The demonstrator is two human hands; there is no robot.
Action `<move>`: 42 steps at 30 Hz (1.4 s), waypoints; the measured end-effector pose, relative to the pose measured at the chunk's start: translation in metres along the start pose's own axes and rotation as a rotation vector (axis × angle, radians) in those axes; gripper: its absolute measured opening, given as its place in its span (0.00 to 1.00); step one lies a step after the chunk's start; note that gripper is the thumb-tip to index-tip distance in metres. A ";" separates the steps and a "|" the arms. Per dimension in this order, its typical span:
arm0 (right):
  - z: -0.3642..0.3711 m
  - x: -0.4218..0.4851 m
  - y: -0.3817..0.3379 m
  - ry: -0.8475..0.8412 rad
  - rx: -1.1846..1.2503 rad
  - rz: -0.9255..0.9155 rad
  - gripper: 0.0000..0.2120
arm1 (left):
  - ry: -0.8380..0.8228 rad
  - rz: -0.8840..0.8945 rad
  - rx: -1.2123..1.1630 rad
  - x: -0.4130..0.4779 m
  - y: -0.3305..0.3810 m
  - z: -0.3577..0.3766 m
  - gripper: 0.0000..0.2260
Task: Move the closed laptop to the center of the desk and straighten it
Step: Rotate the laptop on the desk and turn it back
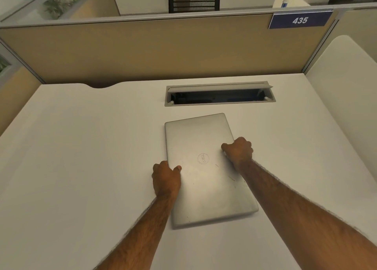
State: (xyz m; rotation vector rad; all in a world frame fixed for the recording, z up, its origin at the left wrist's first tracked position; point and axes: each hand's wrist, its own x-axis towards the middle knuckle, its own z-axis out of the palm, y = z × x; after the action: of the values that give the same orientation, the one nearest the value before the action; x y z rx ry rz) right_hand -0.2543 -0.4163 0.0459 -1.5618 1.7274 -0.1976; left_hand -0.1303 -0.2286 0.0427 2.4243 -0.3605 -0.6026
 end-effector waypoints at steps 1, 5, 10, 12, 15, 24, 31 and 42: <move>0.000 -0.001 0.000 0.000 -0.004 0.001 0.18 | -0.002 -0.007 0.006 0.000 0.001 0.000 0.19; 0.000 -0.003 -0.001 -0.003 -0.018 0.008 0.17 | -0.012 -0.037 -0.004 0.000 0.005 0.000 0.20; 0.000 -0.007 -0.003 -0.007 -0.017 0.028 0.16 | -0.017 -0.069 -0.012 0.003 0.007 0.001 0.19; 0.000 -0.009 -0.003 0.001 -0.037 0.041 0.16 | -0.023 -0.083 -0.011 0.005 0.007 -0.001 0.19; -0.002 -0.011 0.000 0.016 -0.092 0.041 0.15 | -0.030 -0.091 -0.012 0.008 0.006 -0.002 0.17; -0.020 -0.037 0.034 -0.020 0.068 -0.182 0.18 | -0.027 0.043 0.166 0.029 0.028 -0.001 0.22; -0.047 -0.118 0.132 -0.044 0.249 0.132 0.07 | -0.168 0.584 0.551 0.108 0.058 -0.002 0.32; -0.010 -0.186 0.119 -0.197 1.105 0.555 0.06 | -0.326 0.628 0.594 0.149 0.091 0.008 0.42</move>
State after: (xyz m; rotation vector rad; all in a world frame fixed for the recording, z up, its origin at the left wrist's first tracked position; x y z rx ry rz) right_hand -0.3644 -0.2258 0.0641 -0.2793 1.4039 -0.5674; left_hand -0.0163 -0.3617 0.0435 2.5144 -1.5528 -0.6558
